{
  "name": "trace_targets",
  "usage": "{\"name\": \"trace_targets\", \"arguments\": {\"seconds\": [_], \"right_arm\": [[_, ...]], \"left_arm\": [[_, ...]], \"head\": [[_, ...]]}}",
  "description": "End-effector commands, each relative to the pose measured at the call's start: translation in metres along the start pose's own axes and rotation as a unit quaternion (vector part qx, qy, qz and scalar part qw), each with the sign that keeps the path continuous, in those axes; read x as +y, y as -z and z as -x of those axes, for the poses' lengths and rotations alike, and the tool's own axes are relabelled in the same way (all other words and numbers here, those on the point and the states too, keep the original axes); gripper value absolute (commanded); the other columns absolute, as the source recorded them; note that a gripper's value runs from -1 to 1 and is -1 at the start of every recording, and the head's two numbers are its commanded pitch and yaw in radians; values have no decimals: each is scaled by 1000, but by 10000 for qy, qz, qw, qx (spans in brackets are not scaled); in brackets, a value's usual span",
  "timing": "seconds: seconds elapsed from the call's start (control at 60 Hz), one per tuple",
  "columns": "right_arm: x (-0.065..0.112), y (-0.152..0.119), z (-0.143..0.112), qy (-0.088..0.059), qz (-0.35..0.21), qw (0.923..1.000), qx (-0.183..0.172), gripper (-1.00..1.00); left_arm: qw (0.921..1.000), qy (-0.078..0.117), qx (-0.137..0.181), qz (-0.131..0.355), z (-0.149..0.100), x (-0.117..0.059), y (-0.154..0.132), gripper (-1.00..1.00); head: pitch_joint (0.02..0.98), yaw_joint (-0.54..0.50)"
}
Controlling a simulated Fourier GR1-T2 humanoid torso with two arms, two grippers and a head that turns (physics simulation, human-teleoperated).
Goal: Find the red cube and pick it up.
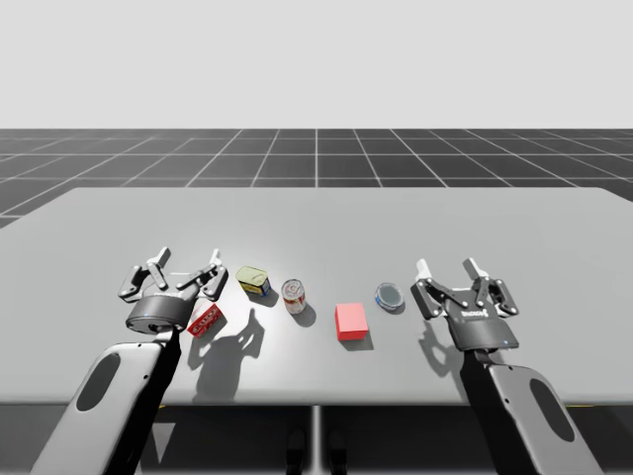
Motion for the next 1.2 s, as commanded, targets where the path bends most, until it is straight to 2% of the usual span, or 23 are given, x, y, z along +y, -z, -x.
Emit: {"name": "trace_targets", "arguments": {"seconds": [0.017,0.1,0.25,0.383,0.55,0.783,1.0,1.2], "right_arm": [[2,0,0,-106,275,9993,-213,-1000],[3,0,-2,45,99,9998,-166,-1000],[3,0,-3,109,42,9999,-89,-1000],[2,0,-3,158,39,9998,-72,-1000],[2,1,-3,186,13,9998,-36,-1000],[1,1,-2,176,-11,9998,3,-1000],[2,1,-2,169,-30,9998,31,-1000],[2,1,-2,147,-27,9999,40,-1000]], "left_arm": [[10000,7,7,-1,0,-1,0,-1000],[10000,15,6,4,0,-1,-1,-1000],[10000,61,10,1,0,-2,-1,-1000],[9999,119,12,-39,1,-1,-1,-1000],[9997,214,0,-71,3,-2,0,-1000],[9997,251,-4,-71,4,-2,1,-1000],[9997,247,-10,-59,4,-3,1,-1000],[9998,190,-44,1,2,-3,0,-1000]], "head": [[86,7],[89,10],[121,13],[218,13],[356,21],[538,22],[695,-8],[800,-48]]}}
